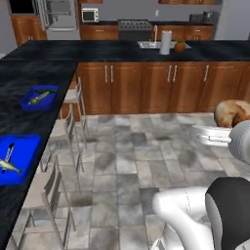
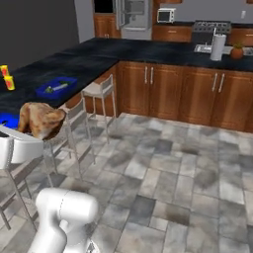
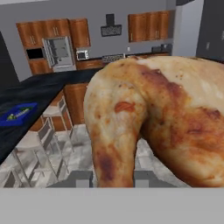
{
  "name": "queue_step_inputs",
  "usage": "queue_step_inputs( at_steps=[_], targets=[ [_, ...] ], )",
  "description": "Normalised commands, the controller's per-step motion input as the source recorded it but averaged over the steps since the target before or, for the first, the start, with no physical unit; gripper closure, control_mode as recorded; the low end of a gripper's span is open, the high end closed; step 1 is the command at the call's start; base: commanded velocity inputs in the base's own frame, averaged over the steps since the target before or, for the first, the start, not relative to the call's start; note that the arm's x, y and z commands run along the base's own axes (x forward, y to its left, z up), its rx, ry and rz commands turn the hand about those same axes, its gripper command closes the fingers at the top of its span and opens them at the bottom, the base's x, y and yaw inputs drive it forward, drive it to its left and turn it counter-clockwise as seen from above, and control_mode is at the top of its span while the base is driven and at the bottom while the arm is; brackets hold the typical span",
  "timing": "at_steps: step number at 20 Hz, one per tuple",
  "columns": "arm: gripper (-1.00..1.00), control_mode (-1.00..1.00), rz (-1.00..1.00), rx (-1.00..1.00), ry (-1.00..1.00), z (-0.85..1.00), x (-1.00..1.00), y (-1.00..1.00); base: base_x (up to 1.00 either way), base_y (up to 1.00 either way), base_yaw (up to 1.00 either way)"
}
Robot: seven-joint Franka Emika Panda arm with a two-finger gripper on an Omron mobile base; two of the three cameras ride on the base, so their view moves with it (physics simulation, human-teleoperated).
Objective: Gather the cucumber and broccoli from the fridge and place them on a tray on the dining counter. Then gather the chicken drumstick and fish from the fridge and place them on the other tray.
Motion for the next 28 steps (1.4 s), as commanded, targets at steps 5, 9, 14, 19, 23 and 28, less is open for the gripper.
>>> queue_step_inputs(
  at_steps=[5, 9, 14, 19, 23, 28],
  targets=[
    [1.0, 1.0, 0.0, 0.0, 0.0, 0.0, 0.0, 0.0, 0.76, -0.12, 0.45],
    [1.0, 1.0, 0.0, 0.0, 0.0, 0.0, 0.0, 0.0, 0.7, -0.14, 0.46],
    [1.0, 1.0, 0.0, 0.0, 0.0, 0.0, 0.0, 0.0, 0.59, -0.17, 0.47],
    [1.0, 1.0, 0.0, 0.0, 0.0, 0.0, 0.0, 0.0, 0.45, -0.2, 0.47],
    [1.0, 1.0, 0.0, 0.0, 0.0, 0.0, 0.0, 0.0, 0.31, -0.2, 0.49],
    [1.0, 1.0, 0.0, 0.0, 0.0, 0.0, 0.0, 0.0, 0.2, -0.21, 0.51]
  ],
)
